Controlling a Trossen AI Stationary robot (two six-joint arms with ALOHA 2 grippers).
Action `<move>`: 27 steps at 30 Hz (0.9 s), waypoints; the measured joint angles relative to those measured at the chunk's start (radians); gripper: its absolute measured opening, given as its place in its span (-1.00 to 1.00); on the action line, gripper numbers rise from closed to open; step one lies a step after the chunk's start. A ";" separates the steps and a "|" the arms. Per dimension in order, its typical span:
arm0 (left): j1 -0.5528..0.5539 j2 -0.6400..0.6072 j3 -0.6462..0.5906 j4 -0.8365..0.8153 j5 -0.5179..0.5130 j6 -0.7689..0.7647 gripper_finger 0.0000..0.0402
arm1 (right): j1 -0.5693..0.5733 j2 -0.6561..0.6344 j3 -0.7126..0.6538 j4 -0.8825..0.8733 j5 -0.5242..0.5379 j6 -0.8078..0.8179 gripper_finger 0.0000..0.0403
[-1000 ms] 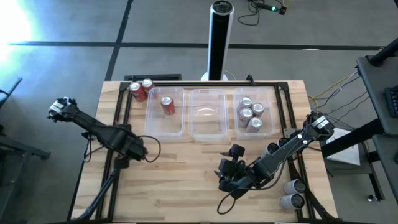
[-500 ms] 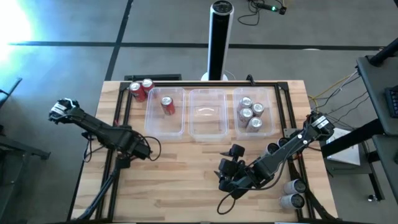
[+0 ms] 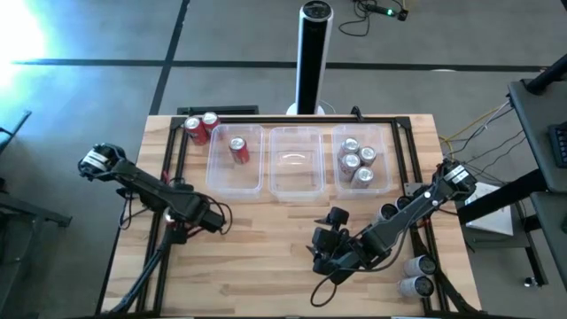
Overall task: Sort soda cans
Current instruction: Put the bottom left red soda can into the left transparent bin
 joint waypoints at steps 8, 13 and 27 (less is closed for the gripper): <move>-0.001 0.005 -0.002 0.010 -0.002 -0.042 0.54 | 0.004 0.000 0.000 0.000 -0.015 0.001 0.83; -0.005 0.002 0.015 0.020 0.030 -0.097 0.44 | 0.004 0.000 0.000 -0.001 -0.015 -0.002 0.83; -0.057 -0.008 0.386 0.008 0.104 -0.300 0.43 | 0.004 0.000 0.000 -0.018 -0.018 -0.010 0.83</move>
